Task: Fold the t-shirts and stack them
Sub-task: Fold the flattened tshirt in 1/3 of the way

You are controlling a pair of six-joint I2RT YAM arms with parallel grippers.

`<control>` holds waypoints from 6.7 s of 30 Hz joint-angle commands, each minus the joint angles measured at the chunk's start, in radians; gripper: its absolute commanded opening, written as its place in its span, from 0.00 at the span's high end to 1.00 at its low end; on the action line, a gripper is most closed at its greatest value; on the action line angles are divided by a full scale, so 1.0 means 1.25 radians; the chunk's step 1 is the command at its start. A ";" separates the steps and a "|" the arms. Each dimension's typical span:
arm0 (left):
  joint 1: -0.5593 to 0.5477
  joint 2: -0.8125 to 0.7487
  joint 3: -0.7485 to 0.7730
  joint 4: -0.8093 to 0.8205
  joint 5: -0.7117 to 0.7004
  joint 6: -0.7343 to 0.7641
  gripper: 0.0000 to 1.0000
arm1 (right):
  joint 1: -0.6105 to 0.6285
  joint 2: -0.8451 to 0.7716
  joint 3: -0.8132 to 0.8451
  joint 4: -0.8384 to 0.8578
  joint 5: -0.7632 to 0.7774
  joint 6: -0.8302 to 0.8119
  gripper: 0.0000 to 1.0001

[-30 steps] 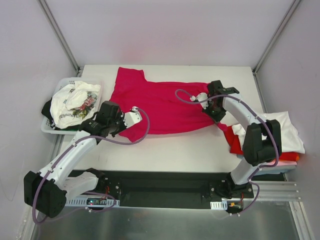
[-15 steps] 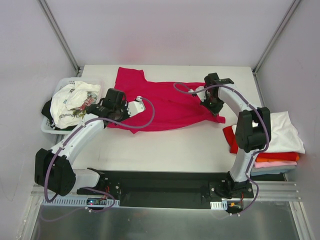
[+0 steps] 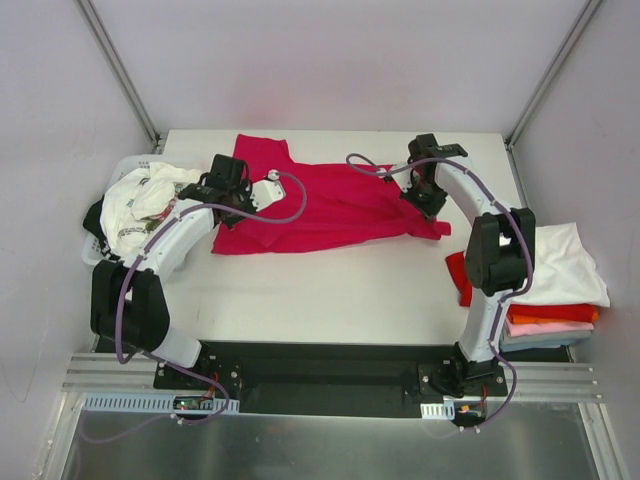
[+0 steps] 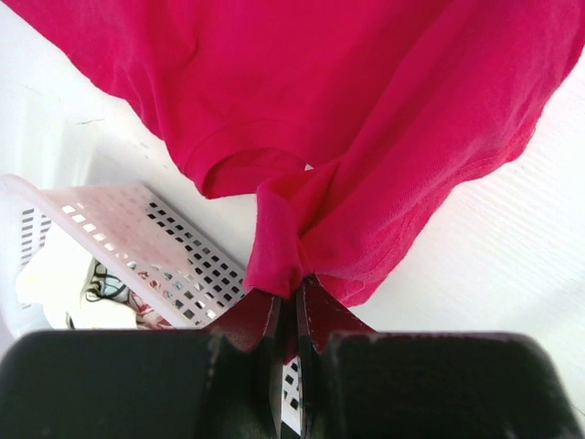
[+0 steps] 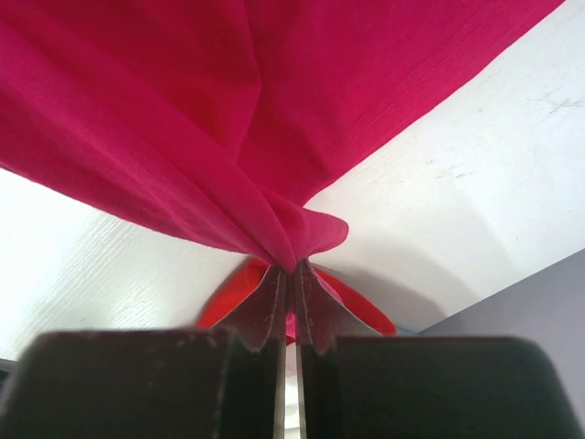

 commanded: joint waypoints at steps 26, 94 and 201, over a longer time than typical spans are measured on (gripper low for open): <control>0.009 0.180 0.200 0.015 -0.035 0.015 0.98 | 0.016 0.169 0.177 -0.079 0.061 -0.041 0.96; 0.009 0.284 0.299 0.025 -0.099 0.000 1.00 | 0.063 0.090 0.068 0.074 0.122 -0.036 0.67; -0.085 0.385 0.255 0.041 0.062 -0.049 0.34 | 0.067 0.044 -0.033 0.225 0.186 -0.020 0.47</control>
